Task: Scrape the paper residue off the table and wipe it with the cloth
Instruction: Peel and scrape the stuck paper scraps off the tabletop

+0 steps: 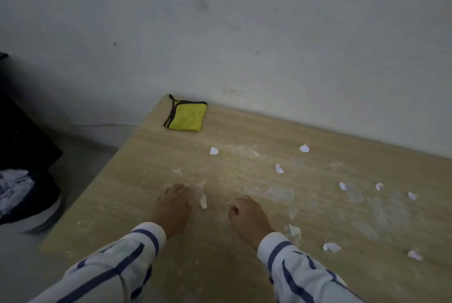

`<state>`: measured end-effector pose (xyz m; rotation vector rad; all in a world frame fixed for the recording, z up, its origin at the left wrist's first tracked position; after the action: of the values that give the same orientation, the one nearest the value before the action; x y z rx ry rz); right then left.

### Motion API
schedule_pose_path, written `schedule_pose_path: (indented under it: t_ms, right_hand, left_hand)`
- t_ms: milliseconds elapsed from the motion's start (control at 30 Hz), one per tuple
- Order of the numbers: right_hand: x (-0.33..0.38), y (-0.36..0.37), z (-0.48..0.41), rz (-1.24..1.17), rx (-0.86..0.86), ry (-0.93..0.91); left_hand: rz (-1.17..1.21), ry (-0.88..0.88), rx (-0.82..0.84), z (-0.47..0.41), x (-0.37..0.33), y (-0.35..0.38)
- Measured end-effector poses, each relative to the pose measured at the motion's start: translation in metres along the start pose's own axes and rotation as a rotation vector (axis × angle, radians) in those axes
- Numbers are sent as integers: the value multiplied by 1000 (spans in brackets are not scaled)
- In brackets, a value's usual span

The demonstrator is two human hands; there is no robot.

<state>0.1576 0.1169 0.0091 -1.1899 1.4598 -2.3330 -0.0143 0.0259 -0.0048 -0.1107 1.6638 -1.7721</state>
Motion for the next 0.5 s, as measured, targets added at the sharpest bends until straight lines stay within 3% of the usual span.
schedule_pose_path:
  t_ms: [500]
  right_hand:
    - [44, 53, -55, 20, 119, 24]
  left_hand:
    - [-107, 56, -27, -1, 48, 32]
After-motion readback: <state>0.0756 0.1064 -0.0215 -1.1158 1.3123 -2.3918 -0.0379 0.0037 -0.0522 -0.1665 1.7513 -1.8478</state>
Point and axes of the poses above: each hand's wrist, its own z-axis away from the middle knuckle, its own y-axis out of the palm, x = y × z, the point moved 3 cm from there along -z, towards the middle knuckle, and after that the axes turned 2 degrees about -y, right-handed, at the moved point
